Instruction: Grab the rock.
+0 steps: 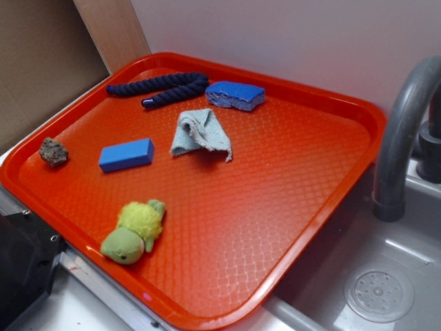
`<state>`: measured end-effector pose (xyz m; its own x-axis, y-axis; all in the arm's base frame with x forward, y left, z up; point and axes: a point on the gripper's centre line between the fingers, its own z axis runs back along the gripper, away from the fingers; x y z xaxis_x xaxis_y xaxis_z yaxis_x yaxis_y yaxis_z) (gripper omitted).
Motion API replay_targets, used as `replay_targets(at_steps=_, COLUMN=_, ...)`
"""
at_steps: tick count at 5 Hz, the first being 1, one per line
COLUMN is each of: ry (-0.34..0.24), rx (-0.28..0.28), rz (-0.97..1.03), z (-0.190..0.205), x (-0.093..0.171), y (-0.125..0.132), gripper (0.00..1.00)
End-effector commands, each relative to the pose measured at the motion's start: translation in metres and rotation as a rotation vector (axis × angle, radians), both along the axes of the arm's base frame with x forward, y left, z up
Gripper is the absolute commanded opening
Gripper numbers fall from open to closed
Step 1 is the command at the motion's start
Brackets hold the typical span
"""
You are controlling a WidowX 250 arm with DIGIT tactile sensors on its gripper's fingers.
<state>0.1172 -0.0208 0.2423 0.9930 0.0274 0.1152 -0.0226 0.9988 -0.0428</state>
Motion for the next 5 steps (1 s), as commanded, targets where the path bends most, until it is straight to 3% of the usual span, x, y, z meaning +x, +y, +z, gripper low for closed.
replay_targets(at_steps=1, ry=-0.031, rx=-0.1, rz=0.484, z=-0.004, x=0.047, y=0.018, gripper=1.0)
replay_targets(at_steps=3, ry=-0.038, rx=0.033, rz=0.982, z=-0.058, x=0.058, y=0.067, gripper=1.0)
replay_targets(at_steps=4, ry=-0.007, rx=0.07, rz=1.162, z=-0.089, x=0.053, y=0.079, gripper=1.0)
replay_targets(at_steps=5, ry=0.012, rx=0.096, rz=1.173, z=-0.12, x=0.05, y=0.086, gripper=1.0)
